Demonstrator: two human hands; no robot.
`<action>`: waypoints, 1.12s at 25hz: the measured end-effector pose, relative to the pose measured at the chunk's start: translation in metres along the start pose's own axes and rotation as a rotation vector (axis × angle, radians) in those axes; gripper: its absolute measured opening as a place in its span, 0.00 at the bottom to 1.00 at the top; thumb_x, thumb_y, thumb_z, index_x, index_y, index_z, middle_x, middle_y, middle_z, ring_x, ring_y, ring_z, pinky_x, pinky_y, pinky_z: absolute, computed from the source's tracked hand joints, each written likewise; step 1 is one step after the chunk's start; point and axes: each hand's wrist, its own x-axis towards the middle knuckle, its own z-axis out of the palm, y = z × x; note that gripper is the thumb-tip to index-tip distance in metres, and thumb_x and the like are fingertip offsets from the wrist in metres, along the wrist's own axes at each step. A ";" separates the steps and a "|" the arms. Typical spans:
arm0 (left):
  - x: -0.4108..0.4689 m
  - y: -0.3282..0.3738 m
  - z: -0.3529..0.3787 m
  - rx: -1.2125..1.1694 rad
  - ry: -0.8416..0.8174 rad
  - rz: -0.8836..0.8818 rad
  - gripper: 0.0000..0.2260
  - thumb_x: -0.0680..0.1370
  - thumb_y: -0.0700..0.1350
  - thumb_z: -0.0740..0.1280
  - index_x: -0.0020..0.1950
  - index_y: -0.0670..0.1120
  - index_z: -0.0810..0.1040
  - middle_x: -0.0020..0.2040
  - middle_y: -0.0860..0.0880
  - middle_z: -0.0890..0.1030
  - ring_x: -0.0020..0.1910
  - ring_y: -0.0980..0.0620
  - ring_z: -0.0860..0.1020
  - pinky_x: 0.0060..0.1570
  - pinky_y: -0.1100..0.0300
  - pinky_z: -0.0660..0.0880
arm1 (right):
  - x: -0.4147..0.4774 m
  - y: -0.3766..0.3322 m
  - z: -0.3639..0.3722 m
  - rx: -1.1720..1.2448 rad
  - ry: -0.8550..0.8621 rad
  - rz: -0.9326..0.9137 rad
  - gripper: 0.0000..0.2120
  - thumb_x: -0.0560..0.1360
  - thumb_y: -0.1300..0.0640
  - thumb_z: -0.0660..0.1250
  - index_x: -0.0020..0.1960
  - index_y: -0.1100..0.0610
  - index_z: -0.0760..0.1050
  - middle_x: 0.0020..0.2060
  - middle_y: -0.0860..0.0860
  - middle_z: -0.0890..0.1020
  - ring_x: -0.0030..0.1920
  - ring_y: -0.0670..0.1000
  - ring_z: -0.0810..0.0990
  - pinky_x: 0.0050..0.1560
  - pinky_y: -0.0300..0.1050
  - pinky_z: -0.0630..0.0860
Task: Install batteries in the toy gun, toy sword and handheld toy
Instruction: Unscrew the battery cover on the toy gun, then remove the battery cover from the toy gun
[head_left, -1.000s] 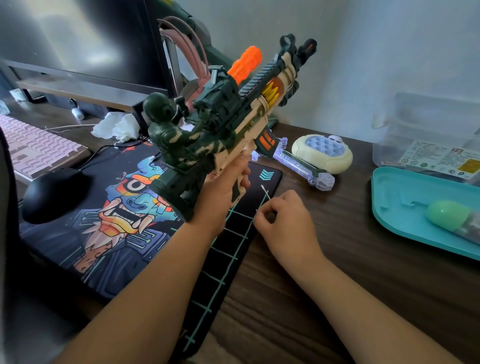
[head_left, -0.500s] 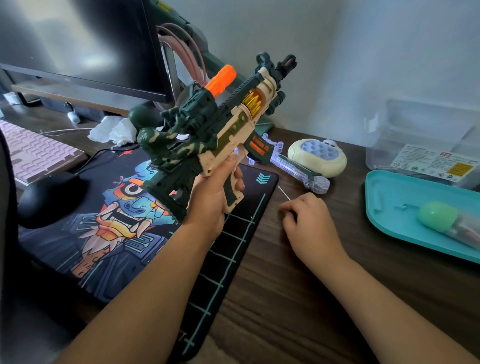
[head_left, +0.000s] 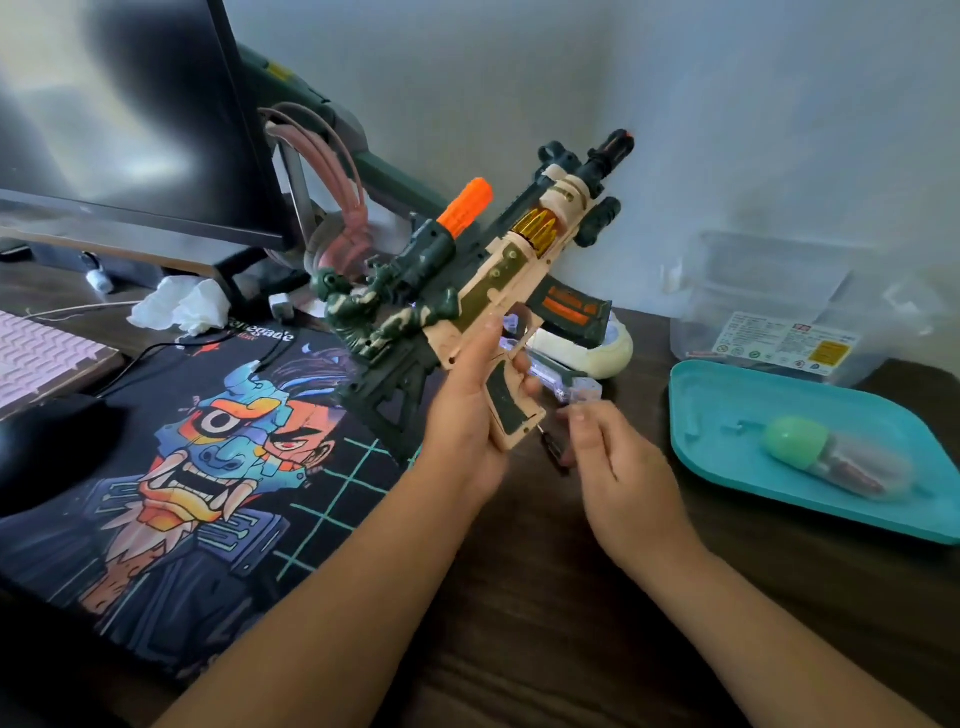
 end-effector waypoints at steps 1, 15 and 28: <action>0.001 -0.006 0.008 -0.015 0.007 -0.038 0.10 0.79 0.51 0.65 0.51 0.44 0.78 0.33 0.49 0.79 0.28 0.55 0.78 0.28 0.64 0.76 | -0.003 -0.007 -0.002 0.013 -0.073 0.039 0.29 0.73 0.34 0.45 0.42 0.53 0.76 0.30 0.48 0.77 0.35 0.43 0.76 0.38 0.40 0.71; 0.004 -0.040 0.016 -0.075 -0.028 -0.141 0.19 0.79 0.55 0.63 0.63 0.45 0.78 0.51 0.45 0.86 0.43 0.53 0.85 0.62 0.52 0.76 | 0.010 -0.006 0.000 0.369 -0.205 0.467 0.28 0.74 0.33 0.57 0.33 0.56 0.74 0.25 0.53 0.77 0.21 0.45 0.72 0.23 0.33 0.68; 0.007 -0.038 0.007 -0.191 -0.007 -0.164 0.24 0.76 0.53 0.67 0.69 0.42 0.75 0.46 0.46 0.86 0.36 0.54 0.84 0.47 0.57 0.82 | 0.002 -0.009 -0.009 0.455 -0.247 0.409 0.17 0.79 0.43 0.59 0.40 0.51 0.77 0.26 0.49 0.77 0.27 0.48 0.73 0.27 0.37 0.69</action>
